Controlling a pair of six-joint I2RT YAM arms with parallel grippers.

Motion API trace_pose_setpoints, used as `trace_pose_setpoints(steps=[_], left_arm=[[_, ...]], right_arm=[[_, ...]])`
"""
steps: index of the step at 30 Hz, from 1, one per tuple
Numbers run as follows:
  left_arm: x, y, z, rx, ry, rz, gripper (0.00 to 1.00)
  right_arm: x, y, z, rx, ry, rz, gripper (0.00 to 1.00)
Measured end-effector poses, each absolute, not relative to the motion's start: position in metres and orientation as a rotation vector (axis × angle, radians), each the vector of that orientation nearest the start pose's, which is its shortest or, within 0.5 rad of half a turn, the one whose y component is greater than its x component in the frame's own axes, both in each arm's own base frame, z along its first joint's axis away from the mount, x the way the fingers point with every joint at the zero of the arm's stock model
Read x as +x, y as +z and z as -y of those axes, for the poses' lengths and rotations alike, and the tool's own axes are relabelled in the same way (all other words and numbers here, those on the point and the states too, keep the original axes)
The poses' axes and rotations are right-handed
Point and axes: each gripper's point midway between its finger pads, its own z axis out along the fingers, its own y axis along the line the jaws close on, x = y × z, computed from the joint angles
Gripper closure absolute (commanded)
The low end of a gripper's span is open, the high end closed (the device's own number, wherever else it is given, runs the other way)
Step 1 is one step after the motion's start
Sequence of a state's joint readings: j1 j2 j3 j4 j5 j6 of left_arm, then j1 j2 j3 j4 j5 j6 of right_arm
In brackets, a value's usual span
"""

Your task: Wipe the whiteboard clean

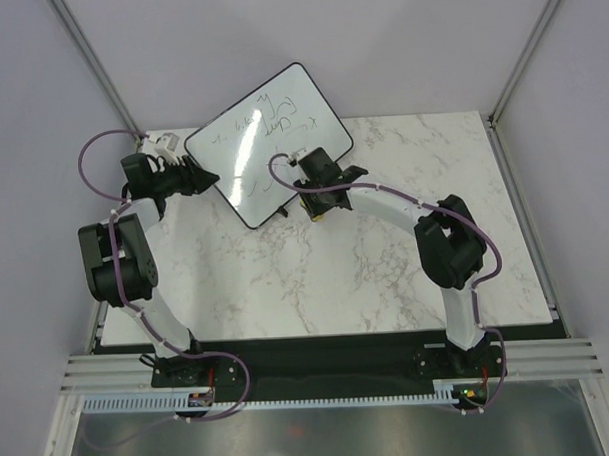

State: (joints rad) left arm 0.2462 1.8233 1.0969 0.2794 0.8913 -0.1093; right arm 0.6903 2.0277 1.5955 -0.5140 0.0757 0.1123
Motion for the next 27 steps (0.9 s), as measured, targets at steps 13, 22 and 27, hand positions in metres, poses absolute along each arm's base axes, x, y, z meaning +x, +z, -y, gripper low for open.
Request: trace_pose_setpoints(steps=[13, 22, 27], left_arm=[[0.469, 0.153, 0.042, 0.210, -0.973, -1.889, 0.98], [0.463, 0.162, 0.050, 0.312, -0.888, -1.859, 0.98], [0.455, 0.168, 0.056, 0.375, -0.786, -1.843, 0.98]], right_arm=[[0.558, 0.218, -0.390, -0.557, 0.274, -1.841, 1.00], [0.582, 0.193, -0.400, -0.486, 0.263, -1.800, 1.00], [0.587, 0.223, -0.405, -0.436, 0.253, -1.726, 1.00]])
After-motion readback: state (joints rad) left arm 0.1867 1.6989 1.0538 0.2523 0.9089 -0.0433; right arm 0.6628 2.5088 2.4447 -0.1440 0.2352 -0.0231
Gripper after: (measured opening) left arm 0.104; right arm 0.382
